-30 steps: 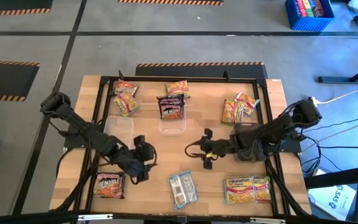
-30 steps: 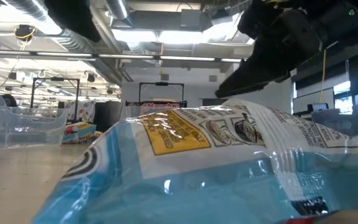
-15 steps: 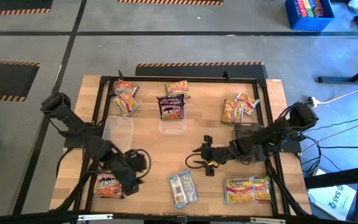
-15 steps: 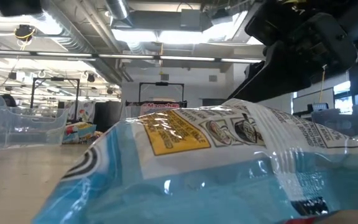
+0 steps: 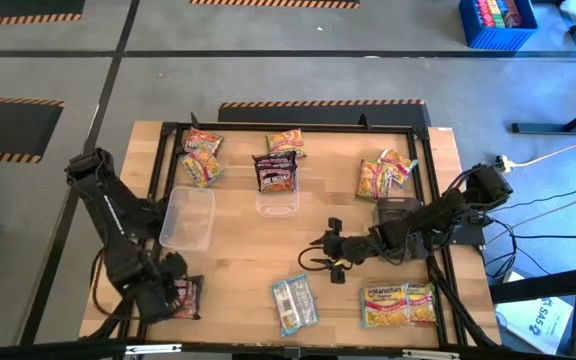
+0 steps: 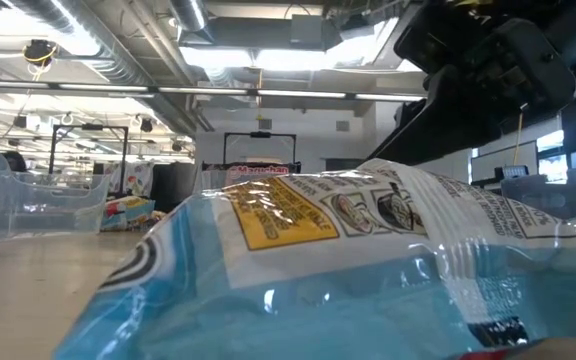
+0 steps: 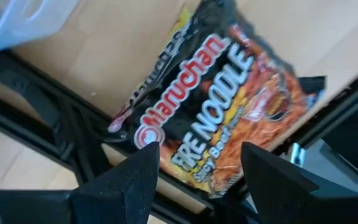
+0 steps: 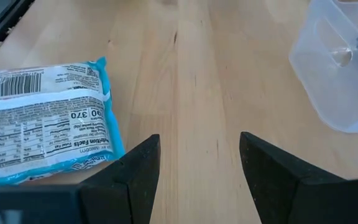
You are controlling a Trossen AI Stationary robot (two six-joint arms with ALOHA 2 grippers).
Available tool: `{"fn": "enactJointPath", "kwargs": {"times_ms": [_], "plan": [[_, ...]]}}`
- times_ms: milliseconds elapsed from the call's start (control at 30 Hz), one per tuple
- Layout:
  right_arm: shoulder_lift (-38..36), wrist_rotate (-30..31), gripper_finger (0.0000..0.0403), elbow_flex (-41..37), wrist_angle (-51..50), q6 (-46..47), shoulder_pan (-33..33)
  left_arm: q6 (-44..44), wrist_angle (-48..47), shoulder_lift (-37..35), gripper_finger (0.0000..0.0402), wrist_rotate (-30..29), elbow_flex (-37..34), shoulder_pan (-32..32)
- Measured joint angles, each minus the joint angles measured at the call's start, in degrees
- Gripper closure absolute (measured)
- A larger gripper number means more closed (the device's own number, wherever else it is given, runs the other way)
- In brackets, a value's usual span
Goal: Sort Maruchan noodles
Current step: Put the black noodle pack into the right transparent bin
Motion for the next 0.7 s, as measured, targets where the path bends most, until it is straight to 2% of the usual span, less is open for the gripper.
{"fn": "enactJointPath", "kwargs": {"times_ms": [233,333,567,700], "plan": [[0.0,-0.02,0.0201,0.0,-0.01,0.81,0.04,3.04,-0.6,0.0,0.0181,-1.48,-3.44,-1.31],[0.56,-0.13,0.0201,0.02,-0.13,1.38,0.04,4.53,0.76,-0.84,0.0182,0.9,-5.57,-1.29],[3.37,-1.16,0.0201,0.02,-0.05,3.5,0.04,2.75,3.14,-10.47,0.0182,0.19,-12.28,-1.31],[3.78,-1.39,0.0201,0.02,0.07,3.28,0.04,0.33,9.52,-16.19,0.0182,-0.29,-17.78,-1.29]]}}
